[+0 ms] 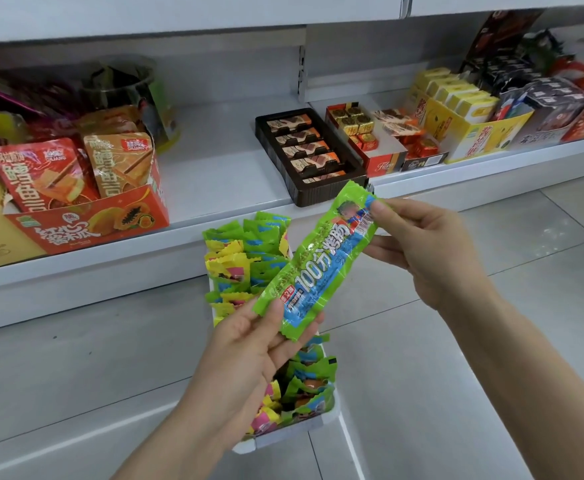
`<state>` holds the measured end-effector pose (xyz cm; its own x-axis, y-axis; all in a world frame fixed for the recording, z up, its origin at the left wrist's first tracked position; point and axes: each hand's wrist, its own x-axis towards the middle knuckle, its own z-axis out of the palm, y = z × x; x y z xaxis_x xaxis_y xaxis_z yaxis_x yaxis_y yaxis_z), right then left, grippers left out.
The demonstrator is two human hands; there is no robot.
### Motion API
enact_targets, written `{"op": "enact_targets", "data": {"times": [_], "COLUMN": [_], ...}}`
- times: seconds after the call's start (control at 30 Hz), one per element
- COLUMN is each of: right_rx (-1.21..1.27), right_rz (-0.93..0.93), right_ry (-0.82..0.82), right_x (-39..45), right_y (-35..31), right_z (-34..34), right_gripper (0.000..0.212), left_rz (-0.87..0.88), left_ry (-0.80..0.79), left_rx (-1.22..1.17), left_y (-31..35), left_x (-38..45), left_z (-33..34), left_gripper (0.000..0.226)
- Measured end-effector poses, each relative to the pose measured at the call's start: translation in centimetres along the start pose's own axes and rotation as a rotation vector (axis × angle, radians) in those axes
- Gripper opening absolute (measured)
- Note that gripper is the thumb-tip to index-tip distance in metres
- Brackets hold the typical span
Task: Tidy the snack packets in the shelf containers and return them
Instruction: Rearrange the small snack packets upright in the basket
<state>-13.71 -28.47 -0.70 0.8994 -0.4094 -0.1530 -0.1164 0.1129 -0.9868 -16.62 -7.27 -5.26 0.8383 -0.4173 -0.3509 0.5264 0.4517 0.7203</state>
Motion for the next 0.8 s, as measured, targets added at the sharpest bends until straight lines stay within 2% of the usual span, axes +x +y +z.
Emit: {"op": "enact_targets", "data": {"times": [0.1, 0.17, 0.23, 0.27, 0.33, 0.4, 0.43, 0.5, 0.53, 0.6, 0.63, 0.7, 0.8], "right_rx": [0.04, 0.157, 0.263, 0.28, 0.3, 0.312, 0.319, 0.377, 0.407, 0.42, 0.407, 0.392, 0.406], "right_rz": [0.026, 0.091, 0.212, 0.268, 0.331, 0.325, 0.309, 0.279, 0.267, 0.242, 0.232, 0.223, 0.231], "right_ry": [0.014, -0.015, -0.117, -0.191, -0.251, -0.183, -0.15, -0.118, -0.115, -0.129, -0.136, -0.132, -0.09], "right_x": [0.0, -0.2, -0.6, -0.8, -1.1, -1.0, -0.9, -0.9, -0.9, -0.8, -0.8, -0.9, -0.8], "right_y": [0.2, 0.6, 0.7, 0.7, 0.7, 0.9, 1.0, 0.9, 0.9, 0.7, 0.5, 0.3, 0.2], "right_z": [0.1, 0.3, 0.7, 0.9, 1.3, 1.5, 1.5, 1.5, 1.4, 1.1, 1.1, 1.3, 1.4], "right_gripper": [0.019, 0.041, 0.061, 0.06, 0.05, 0.038, 0.031, 0.029, 0.029, 0.028, 0.029, 0.031, 0.031], "left_rz": [0.042, 0.089, 0.173, 0.242, 0.448, 0.556, 0.553, 0.498, 0.436, 0.217, 0.116, 0.05, 0.082], "left_ry": [0.011, 0.03, 0.024, 0.026, 0.038, 0.003, -0.011, -0.053, -0.082, -0.114, -0.114, -0.105, -0.089], "left_rx": [-0.028, -0.022, 0.034, 0.125, 0.499, 0.828, 0.894, 0.831, 0.711, 0.41, 0.293, 0.245, 0.298], "left_y": [0.1, 0.1, 0.1, 0.1, 0.0, -0.2, -0.3, -0.3, -0.2, 0.1, 0.2, 0.4, 0.2], "left_x": [0.2, 0.3, 0.4, 0.3, 0.1, 0.0, -0.1, -0.3, -0.4, -0.6, -0.6, -0.6, -0.4], "left_z": [0.1, 0.1, 0.1, 0.0, -0.2, -0.4, -0.6, -0.8, -0.8, -0.6, -0.5, -0.4, 0.0], "left_gripper": [0.031, 0.027, 0.026, 0.027, 0.028, 0.031, 0.039, 0.057, 0.065, 0.088, 0.09, 0.072, 0.04]}}
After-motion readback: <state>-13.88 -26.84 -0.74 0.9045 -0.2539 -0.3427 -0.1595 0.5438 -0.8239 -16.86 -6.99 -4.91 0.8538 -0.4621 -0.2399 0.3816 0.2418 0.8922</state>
